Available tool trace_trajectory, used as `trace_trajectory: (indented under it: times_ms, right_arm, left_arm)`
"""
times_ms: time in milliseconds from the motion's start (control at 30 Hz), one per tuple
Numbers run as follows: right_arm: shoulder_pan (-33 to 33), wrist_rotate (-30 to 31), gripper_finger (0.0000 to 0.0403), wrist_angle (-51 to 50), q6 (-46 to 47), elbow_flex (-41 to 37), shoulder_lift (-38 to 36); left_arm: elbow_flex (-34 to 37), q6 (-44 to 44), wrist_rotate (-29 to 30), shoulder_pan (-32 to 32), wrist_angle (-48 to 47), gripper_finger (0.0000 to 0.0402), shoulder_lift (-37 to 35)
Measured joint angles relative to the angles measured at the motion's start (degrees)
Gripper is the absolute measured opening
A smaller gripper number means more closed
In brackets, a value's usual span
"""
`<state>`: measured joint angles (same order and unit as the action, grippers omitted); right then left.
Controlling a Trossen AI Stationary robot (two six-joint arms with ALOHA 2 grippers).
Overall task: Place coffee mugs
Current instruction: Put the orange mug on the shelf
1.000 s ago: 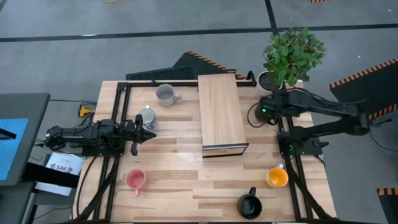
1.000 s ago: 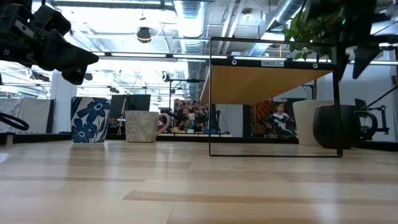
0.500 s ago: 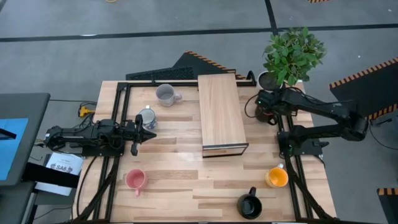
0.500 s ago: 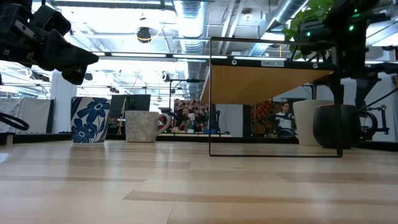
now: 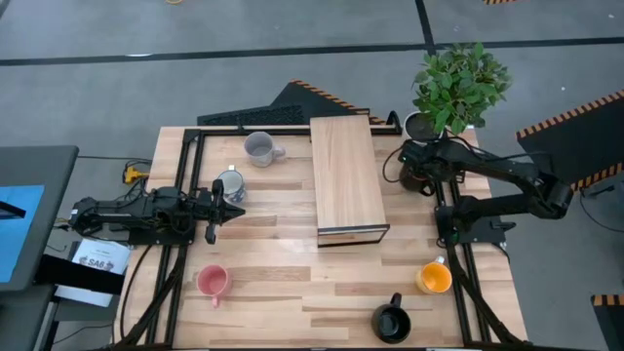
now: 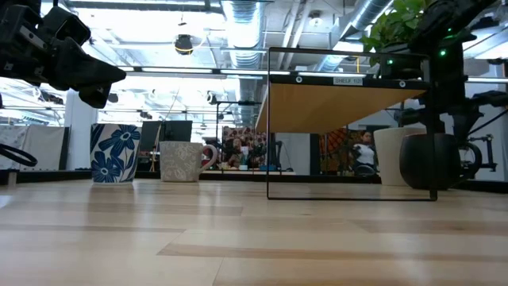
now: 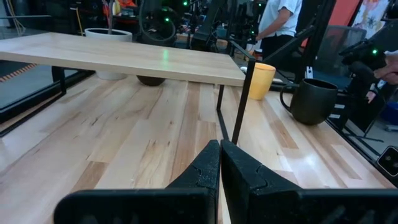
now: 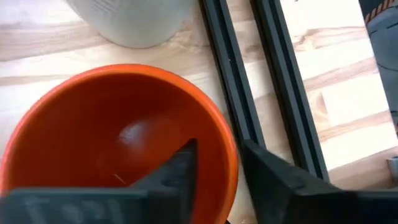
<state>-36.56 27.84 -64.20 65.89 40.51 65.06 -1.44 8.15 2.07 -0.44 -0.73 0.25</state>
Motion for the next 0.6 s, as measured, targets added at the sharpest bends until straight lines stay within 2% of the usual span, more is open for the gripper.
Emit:
trace_trajectory:
  times_ms: [133, 400, 600]
  right_arm:
    - [0.4, 0.3, 0.004, -0.1, -1.9, 0.0, -0.9]
    - [3.3, 0.4, 0.0042, -5.4, -3.0, 4.5, -5.8]
    - [8.2, 1.0, 0.0042, -13.9, -3.4, 13.2, -8.9]
  left_arm:
    - [0.0, 0.0, 0.1, 0.0, 0.0, 0.0, 0.0]
    - [0.0, 0.0, 0.1, 0.0, 0.0, 0.0, 0.0]
    - [0.0, 0.0, 0.1, 0.0, 0.0, 0.0, 0.0]
